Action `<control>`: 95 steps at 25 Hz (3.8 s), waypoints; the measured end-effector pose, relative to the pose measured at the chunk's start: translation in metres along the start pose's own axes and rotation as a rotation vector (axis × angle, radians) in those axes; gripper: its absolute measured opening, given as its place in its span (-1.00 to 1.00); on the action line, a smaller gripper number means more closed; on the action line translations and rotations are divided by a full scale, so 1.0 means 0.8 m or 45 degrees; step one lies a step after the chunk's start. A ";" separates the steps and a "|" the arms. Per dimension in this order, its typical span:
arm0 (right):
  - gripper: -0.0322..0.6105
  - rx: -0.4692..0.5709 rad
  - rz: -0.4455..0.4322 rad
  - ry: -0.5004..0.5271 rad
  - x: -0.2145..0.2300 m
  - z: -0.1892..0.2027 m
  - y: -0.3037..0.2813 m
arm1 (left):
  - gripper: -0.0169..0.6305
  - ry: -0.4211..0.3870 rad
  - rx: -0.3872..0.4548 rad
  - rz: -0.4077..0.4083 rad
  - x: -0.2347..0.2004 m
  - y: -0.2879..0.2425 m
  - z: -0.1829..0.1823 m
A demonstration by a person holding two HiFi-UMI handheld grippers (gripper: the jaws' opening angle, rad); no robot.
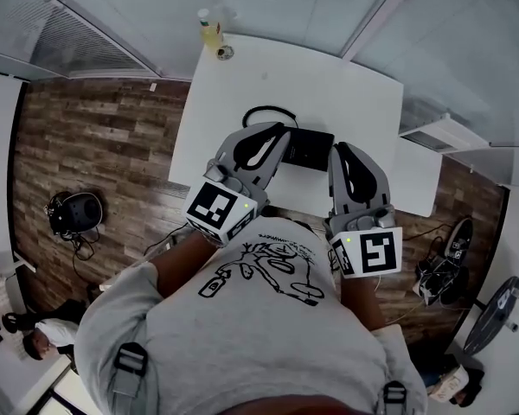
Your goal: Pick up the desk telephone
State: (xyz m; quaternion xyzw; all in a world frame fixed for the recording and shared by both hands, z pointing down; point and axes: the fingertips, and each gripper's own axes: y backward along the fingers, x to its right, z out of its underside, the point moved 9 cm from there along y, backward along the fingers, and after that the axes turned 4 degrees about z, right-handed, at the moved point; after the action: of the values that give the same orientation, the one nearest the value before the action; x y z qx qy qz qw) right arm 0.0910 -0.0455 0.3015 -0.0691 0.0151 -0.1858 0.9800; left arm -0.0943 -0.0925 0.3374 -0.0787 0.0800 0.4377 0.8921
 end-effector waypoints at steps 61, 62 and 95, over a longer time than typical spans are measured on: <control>-0.45 -0.744 -0.034 -0.280 0.101 0.332 -0.058 | -0.51 0.516 -0.802 -0.030 -0.097 -0.070 0.384; -0.44 -0.756 -0.038 -0.287 0.102 0.338 -0.060 | -0.51 0.536 -0.812 -0.030 -0.101 -0.070 0.391; -0.32 -0.927 -0.051 -0.593 0.110 0.427 -0.065 | -0.34 0.922 -0.809 0.049 -0.124 -0.084 0.445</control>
State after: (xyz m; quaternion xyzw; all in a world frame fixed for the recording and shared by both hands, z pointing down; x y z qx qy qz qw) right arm 0.1730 -0.0813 0.6464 -0.4506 -0.1431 -0.1666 0.8653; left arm -0.0750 -0.1345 0.7099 -0.4932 0.2493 0.4014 0.7304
